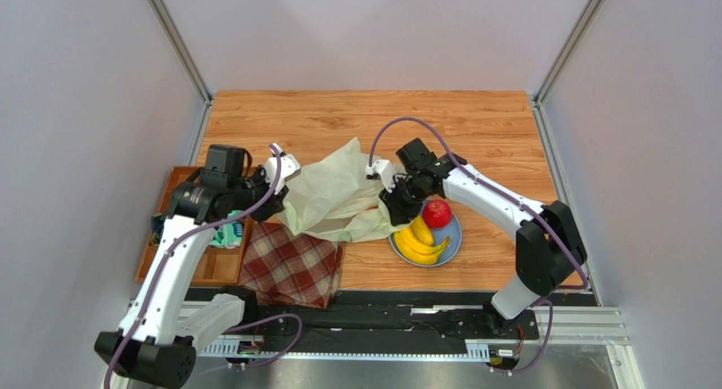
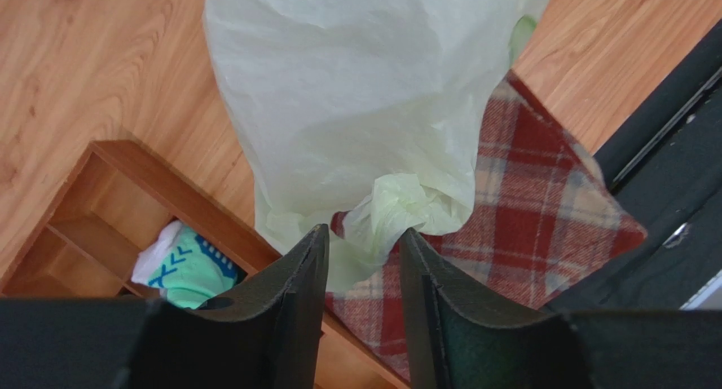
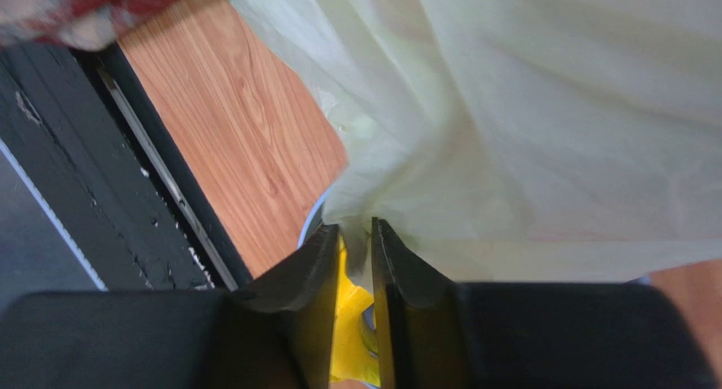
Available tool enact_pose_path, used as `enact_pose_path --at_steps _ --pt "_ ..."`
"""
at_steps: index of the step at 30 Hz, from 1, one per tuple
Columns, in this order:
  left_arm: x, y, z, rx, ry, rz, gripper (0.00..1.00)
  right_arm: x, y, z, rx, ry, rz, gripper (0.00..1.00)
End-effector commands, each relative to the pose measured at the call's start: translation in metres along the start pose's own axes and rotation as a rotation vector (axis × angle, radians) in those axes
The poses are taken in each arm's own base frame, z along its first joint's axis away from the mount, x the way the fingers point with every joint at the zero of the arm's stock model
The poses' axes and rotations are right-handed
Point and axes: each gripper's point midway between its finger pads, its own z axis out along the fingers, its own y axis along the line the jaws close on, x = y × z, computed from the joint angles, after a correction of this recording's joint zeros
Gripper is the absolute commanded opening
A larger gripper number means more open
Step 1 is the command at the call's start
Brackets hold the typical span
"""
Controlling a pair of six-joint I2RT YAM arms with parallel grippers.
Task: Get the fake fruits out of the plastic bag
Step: Adjust the plastic bag at the center of the board.
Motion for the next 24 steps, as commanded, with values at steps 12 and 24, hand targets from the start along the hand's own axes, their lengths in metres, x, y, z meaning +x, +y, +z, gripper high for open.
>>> enact_pose_path --at_steps 12,24 --pt "-0.079 -0.092 -0.089 0.265 -0.432 0.107 0.77 -0.077 0.018 -0.087 0.061 -0.180 -0.095 0.40" --pt "-0.049 -0.142 0.040 0.625 -0.065 0.155 0.59 -0.096 -0.065 -0.137 0.284 -0.311 0.115 0.40"
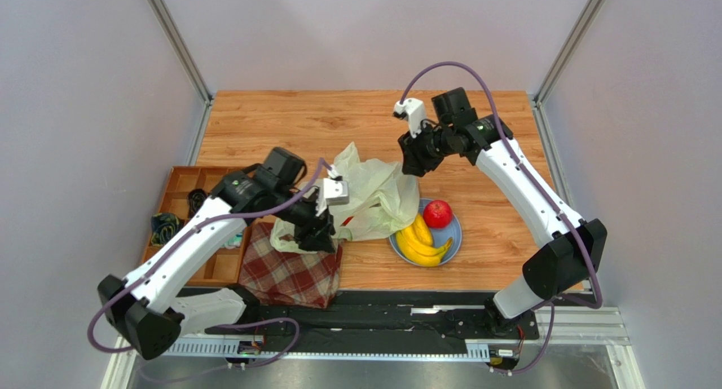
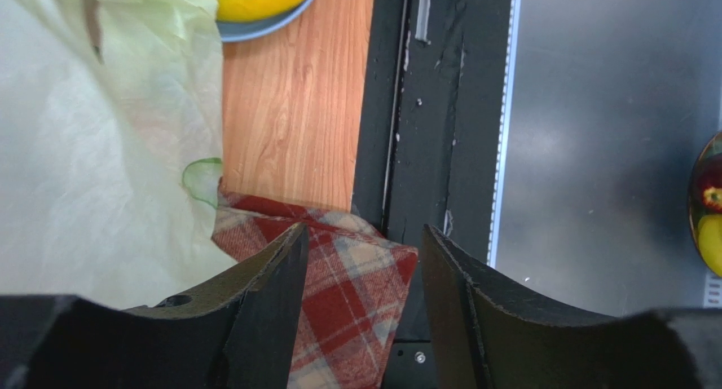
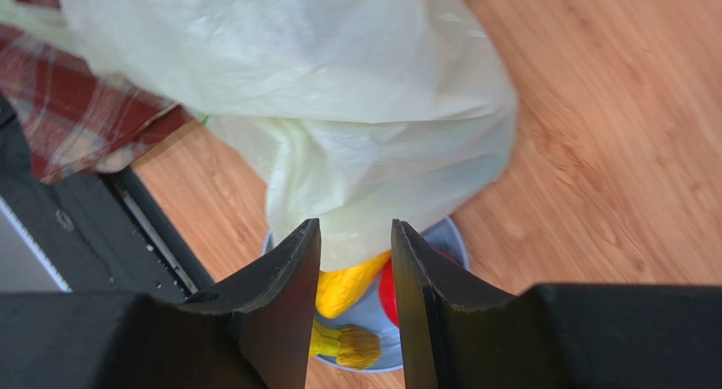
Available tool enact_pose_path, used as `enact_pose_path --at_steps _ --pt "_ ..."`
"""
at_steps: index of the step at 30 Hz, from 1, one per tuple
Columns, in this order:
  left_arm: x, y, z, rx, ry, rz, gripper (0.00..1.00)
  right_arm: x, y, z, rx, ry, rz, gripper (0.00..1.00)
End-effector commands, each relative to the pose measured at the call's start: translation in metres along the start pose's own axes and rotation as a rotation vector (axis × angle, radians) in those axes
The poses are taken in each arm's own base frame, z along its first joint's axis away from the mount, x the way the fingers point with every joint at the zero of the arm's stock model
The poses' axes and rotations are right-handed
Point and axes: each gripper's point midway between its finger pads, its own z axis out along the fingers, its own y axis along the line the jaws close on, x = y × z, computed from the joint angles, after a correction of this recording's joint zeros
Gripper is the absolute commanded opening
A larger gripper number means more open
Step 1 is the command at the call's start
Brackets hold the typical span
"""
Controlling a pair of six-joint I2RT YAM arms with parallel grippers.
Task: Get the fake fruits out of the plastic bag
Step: Adjust the plastic bag at the center of the board.
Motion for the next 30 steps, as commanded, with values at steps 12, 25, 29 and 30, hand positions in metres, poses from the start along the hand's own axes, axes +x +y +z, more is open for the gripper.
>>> enact_pose_path --at_steps 12,25,29,30 --pt "0.013 0.081 0.082 0.067 0.255 -0.008 0.17 -0.003 -0.016 -0.020 0.048 -0.091 0.055 0.40" --pt "0.013 0.195 0.074 -0.381 0.313 0.034 0.41 0.004 -0.032 -0.016 0.094 -0.100 0.103 0.41" --pt "0.017 0.192 0.082 -0.312 0.312 -0.005 0.48 0.007 -0.034 -0.014 0.098 -0.098 0.115 0.41" --pt "0.022 0.191 0.087 -0.292 0.321 -0.021 0.48 0.007 -0.034 -0.014 0.098 -0.095 0.116 0.41"
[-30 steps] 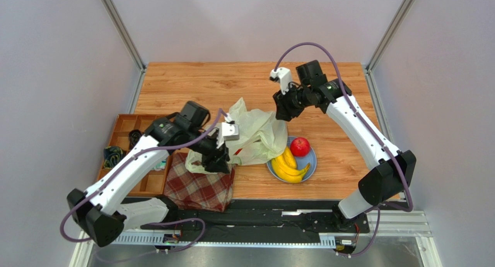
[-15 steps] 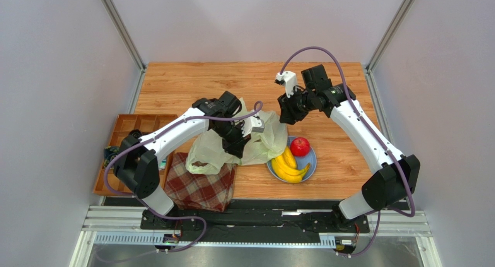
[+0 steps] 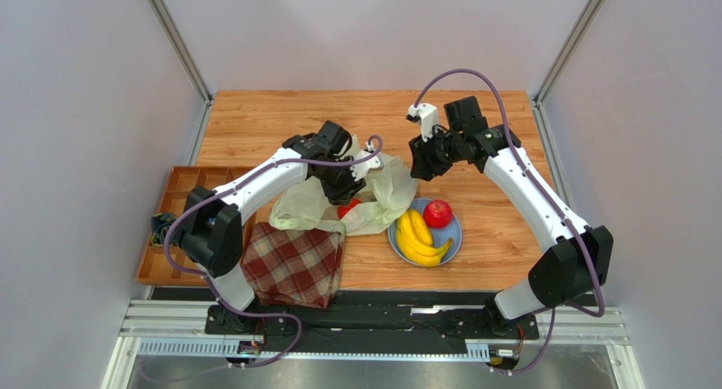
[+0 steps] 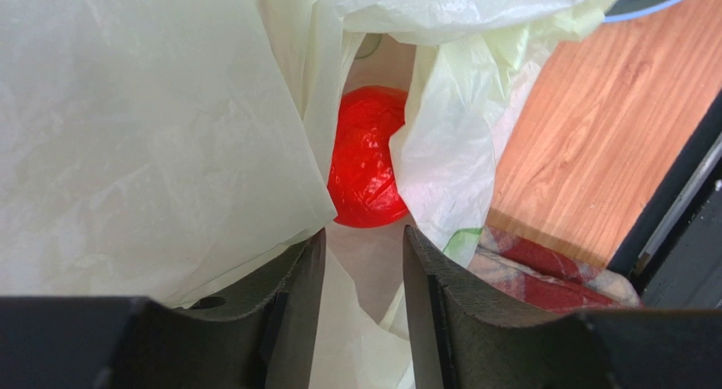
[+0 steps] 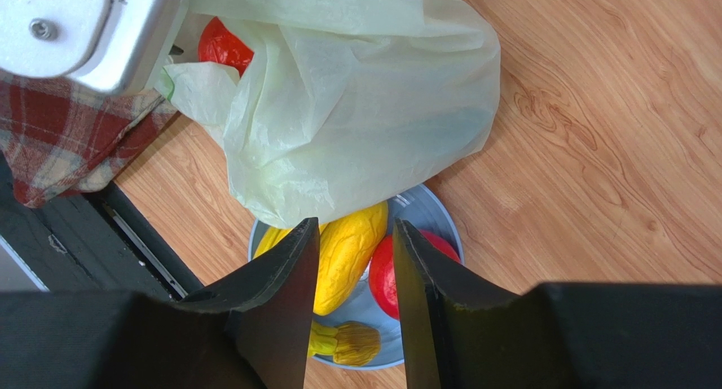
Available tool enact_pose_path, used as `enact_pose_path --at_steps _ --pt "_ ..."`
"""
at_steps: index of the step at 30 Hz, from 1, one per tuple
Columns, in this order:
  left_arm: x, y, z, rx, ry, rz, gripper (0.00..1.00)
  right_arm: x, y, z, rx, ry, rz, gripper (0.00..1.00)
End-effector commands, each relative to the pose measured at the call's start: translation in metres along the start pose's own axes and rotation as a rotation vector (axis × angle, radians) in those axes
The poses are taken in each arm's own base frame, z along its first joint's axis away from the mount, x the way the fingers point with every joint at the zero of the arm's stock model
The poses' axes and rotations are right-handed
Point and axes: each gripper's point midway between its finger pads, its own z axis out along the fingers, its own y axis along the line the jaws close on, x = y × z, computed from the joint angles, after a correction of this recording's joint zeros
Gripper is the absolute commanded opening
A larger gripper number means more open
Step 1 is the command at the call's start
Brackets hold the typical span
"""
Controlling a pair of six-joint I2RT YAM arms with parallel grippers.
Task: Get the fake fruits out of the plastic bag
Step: Adjust the plastic bag at the center of the board.
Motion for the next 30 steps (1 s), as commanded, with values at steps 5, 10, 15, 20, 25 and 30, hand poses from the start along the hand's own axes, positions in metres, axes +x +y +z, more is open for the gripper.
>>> enact_pose_path --at_steps 5,10,15,20,25,30 --pt "-0.008 -0.001 0.021 0.077 -0.013 -0.076 0.51 -0.009 -0.007 -0.005 0.038 -0.052 0.009 0.42" --pt "-0.009 0.015 0.032 0.014 -0.016 -0.108 0.57 -0.004 -0.008 -0.004 0.042 -0.047 0.023 0.42" --pt "-0.012 0.015 0.039 0.051 -0.030 -0.157 0.62 0.005 -0.005 -0.002 0.034 -0.026 0.036 0.42" --pt "-0.013 0.012 0.035 0.139 -0.068 -0.282 0.64 0.000 -0.005 -0.004 0.029 -0.035 0.033 0.42" --pt "-0.012 0.031 0.026 0.157 -0.121 -0.438 0.69 -0.028 0.042 -0.023 -0.148 -0.110 -0.079 0.42" --pt "-0.009 0.030 0.027 0.186 -0.131 -0.488 0.69 -0.008 0.096 -0.008 -0.272 -0.032 -0.330 0.40"
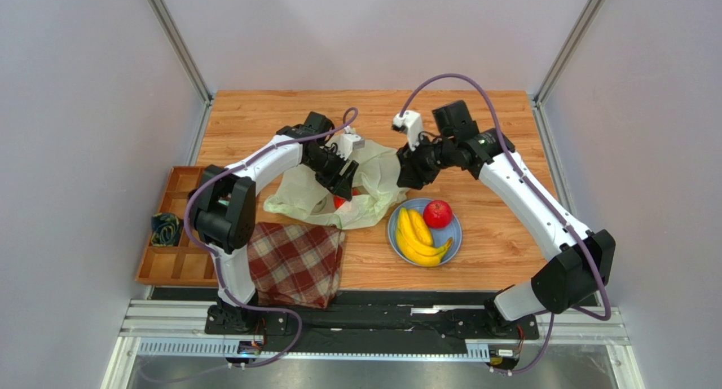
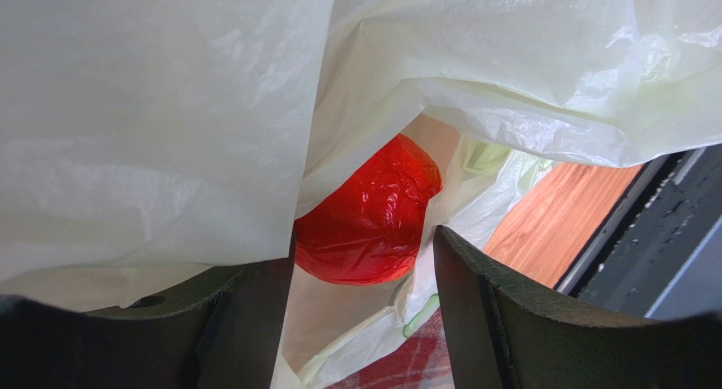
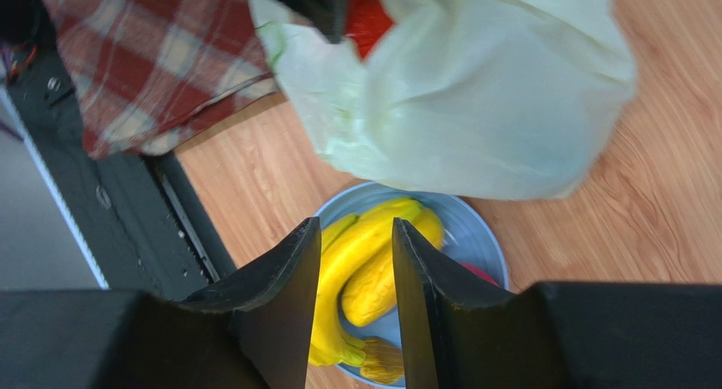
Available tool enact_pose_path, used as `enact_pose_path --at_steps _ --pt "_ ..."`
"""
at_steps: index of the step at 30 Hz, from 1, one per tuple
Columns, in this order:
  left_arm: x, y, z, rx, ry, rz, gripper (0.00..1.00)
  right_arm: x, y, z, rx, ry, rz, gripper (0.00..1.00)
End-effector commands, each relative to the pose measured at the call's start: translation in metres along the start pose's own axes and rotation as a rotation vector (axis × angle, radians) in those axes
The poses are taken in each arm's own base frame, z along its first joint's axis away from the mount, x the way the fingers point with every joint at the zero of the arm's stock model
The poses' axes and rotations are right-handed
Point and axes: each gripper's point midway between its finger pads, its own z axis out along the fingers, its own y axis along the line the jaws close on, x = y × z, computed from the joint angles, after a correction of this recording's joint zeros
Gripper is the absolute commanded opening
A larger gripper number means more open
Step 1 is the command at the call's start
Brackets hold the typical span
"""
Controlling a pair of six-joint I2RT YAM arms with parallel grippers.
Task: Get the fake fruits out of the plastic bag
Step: Adjust the plastic bag at the center of the board.
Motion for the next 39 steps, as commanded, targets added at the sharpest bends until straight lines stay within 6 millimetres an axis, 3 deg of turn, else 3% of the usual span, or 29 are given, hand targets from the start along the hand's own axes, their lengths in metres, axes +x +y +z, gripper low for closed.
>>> enact_pose_path --at_steps 1,5,10,14,17,18,22,24,26,27,29,39 --pt "-0.010 -0.016 0.002 0.084 -0.038 -0.068 0.69 -0.001 0.061 0.005 -0.150 0.022 -0.294 0.39" --pt "-0.006 -0.020 0.007 0.117 -0.048 -0.121 0.69 0.009 0.083 0.036 -0.184 0.049 -0.382 0.37" --pt "0.001 -0.008 0.018 0.079 -0.032 -0.153 0.69 0.007 0.089 0.070 -0.191 0.069 -0.381 0.36" --pt "0.011 0.000 0.027 0.050 0.003 -0.188 0.70 0.001 0.089 0.054 -0.161 0.056 -0.381 0.36" --pt "0.009 -0.006 0.030 0.091 -0.003 -0.221 0.70 0.015 0.092 0.044 -0.167 0.080 -0.398 0.37" --pt "0.006 -0.015 0.030 0.145 -0.013 -0.237 0.70 0.029 0.089 0.048 -0.170 0.108 -0.401 0.38" --pt "-0.002 -0.023 0.024 0.179 -0.041 -0.239 0.70 0.031 0.074 0.071 -0.086 0.102 -0.380 0.41" --pt "-0.003 -0.026 0.020 0.200 -0.047 -0.244 0.71 0.030 0.066 0.088 -0.026 0.117 -0.366 0.48" --pt "-0.004 -0.026 0.014 0.218 -0.055 -0.299 0.72 0.033 0.064 0.098 -0.010 0.137 -0.365 0.68" --pt "-0.006 -0.028 0.011 0.243 -0.062 -0.308 0.73 0.038 0.061 0.104 0.004 0.163 -0.375 0.72" --pt "-0.007 -0.027 0.005 0.255 -0.078 -0.327 0.89 0.045 0.058 0.111 0.044 0.198 -0.433 0.80" --pt "-0.011 -0.026 0.001 0.313 -0.094 -0.394 0.86 0.075 0.056 0.147 0.108 0.302 -0.805 0.81"
